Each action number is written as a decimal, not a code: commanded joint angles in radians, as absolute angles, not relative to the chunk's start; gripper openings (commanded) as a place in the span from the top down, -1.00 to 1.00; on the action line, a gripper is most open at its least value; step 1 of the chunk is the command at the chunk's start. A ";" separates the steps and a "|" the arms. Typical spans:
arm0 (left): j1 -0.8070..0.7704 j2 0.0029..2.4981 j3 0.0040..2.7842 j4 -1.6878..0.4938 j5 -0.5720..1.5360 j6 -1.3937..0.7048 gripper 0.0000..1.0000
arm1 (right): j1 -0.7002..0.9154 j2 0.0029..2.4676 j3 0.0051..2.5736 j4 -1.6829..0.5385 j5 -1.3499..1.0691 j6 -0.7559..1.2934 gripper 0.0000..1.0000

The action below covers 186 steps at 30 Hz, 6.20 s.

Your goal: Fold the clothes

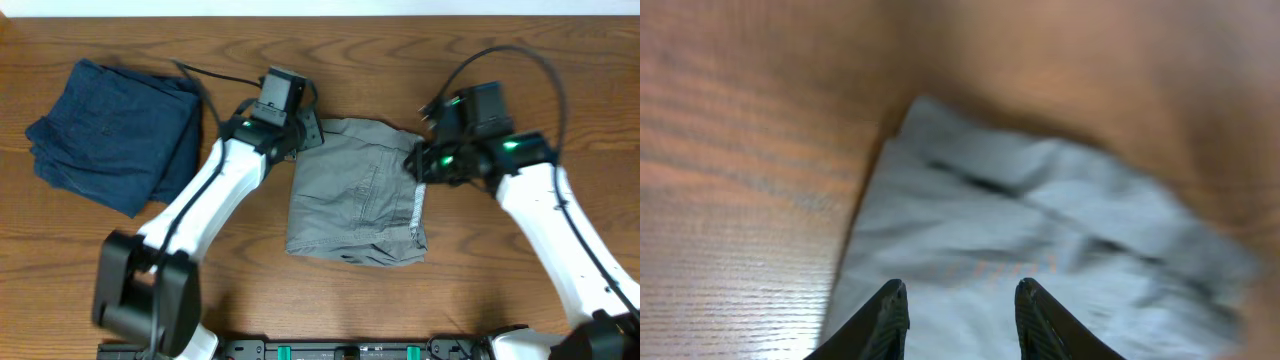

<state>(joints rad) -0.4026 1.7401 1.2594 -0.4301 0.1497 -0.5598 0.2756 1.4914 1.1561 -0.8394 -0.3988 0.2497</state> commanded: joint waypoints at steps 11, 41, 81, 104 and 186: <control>-0.407 1.922 1.277 -0.628 0.149 -0.532 0.26 | 0.468 1.657 0.873 -0.807 -0.410 0.335 0.75; -0.506 1.755 1.275 -0.516 0.069 -0.426 -0.74 | 0.184 1.661 1.050 -0.715 0.091 0.363 0.21; -0.428 1.914 1.290 -0.322 0.535 -0.200 0.88 | 0.133 1.658 1.051 -0.800 0.082 0.374 0.16; 0.562 1.580 1.290 -0.380 0.194 -0.294 0.88 | 0.066 1.657 1.051 -0.856 0.078 0.373 0.18; 0.044 1.589 1.275 -0.434 0.339 -0.253 -0.96 | 0.065 1.657 1.051 -0.738 -0.173 0.358 -0.61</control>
